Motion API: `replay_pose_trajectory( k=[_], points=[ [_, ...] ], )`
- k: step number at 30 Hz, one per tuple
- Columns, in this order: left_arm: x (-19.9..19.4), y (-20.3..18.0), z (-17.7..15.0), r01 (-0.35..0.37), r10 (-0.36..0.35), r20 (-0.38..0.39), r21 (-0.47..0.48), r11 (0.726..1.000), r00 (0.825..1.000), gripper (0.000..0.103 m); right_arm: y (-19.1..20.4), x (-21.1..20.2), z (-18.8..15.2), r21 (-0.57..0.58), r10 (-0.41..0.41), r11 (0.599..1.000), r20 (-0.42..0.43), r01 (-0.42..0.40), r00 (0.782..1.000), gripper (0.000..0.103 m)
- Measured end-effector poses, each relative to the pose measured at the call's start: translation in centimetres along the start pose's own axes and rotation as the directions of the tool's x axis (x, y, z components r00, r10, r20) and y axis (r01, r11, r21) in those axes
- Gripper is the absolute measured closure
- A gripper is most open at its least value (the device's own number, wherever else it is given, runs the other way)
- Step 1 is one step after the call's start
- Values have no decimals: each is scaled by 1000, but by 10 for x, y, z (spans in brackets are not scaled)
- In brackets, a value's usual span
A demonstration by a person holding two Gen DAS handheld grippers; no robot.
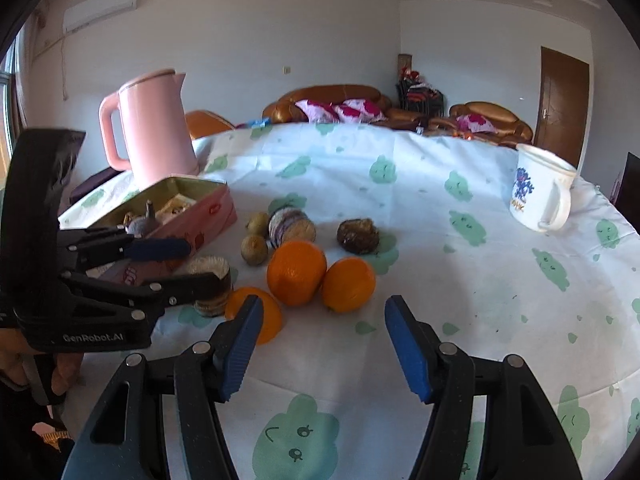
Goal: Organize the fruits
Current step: 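Grasp the small jar with the grain-covered lid with the left tool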
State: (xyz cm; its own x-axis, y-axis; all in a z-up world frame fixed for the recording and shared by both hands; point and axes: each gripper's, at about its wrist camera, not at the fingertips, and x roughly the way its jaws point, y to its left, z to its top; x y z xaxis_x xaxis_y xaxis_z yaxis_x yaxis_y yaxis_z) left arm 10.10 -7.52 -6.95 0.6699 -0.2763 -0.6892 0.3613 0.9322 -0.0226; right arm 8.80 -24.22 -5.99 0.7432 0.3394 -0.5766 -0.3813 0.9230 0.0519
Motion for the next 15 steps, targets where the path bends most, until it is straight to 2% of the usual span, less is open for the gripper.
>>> replay_pose_trajectory(
  k=[4,7,10,15],
  points=[
    [9,-17,0,-28,31,-39,87,996,999,63,-5,3,0,30,17,999,-16,-16,1000,38],
    [10,-13,0,-12,15,-52,67,998,999,66,1,1,1,4,7,1000,-9,-7,1000,38],
    [3,-11,-1,-31,32,-16,56,998,999,66,6,0,5,-4,6,1000,-4,-6,1000,38],
    [-17,3,-3,-61,63,85,-27,998,994,66,19,12,13,-12,37,999,-50,-37,998,38]
  ],
)
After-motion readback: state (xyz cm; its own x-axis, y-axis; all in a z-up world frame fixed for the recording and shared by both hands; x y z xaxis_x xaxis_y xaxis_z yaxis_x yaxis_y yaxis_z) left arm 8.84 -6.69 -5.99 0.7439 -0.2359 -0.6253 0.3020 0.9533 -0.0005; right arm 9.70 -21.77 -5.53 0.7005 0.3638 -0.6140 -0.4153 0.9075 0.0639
